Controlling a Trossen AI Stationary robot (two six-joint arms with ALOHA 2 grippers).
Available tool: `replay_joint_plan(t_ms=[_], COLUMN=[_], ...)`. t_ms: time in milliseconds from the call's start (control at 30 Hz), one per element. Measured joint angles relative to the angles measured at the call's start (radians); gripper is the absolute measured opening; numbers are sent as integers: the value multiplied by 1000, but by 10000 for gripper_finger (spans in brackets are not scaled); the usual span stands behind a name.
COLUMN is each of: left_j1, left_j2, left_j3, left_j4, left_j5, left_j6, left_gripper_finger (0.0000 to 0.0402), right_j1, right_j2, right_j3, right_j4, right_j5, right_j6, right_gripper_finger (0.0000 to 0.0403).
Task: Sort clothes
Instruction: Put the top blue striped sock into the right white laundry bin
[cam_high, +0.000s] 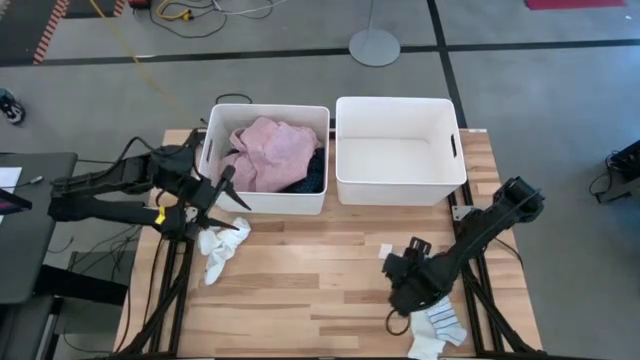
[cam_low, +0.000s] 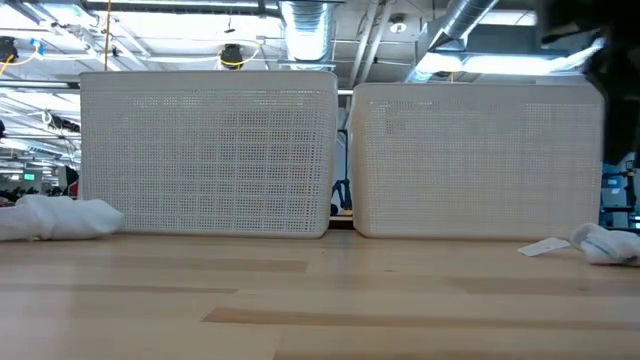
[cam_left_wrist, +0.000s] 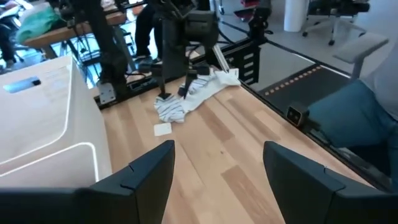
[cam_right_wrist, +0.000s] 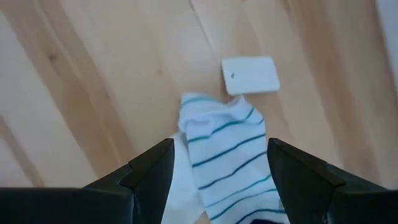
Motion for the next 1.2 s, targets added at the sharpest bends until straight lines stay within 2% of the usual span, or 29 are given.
replay_joint_plan(t_ms=[200, 367, 533, 733, 1000, 1200], left_j1=[-19, -45, -72, -86, -86, -86], left_j2=[12, 43, 71, 91, 96, 95], left_j3=[0, 0, 0, 0, 0, 0], left_j4=[-27, -46, -47, -44, -44, -45], left_j5=[-2, -15, -56, -65, -65, -65], left_j6=[-3, -8, -11, -17, -31, -37], left_gripper_finger=[238, 238, 238, 238, 238, 238], right_j1=[55, 83, 82, 64, 42, 5], right_j2=[-115, -150, -152, -152, -152, -152], right_j3=[-161, -279, -342, -370, -421, -421], right_j4=[143, 238, 319, 327, 425, 423], right_j5=[-1, -1, -1, -1, -1, -1], right_j6=[90, 143, 143, 132, 82, 35], right_gripper_finger=[276, 276, 276, 269, 204, 122])
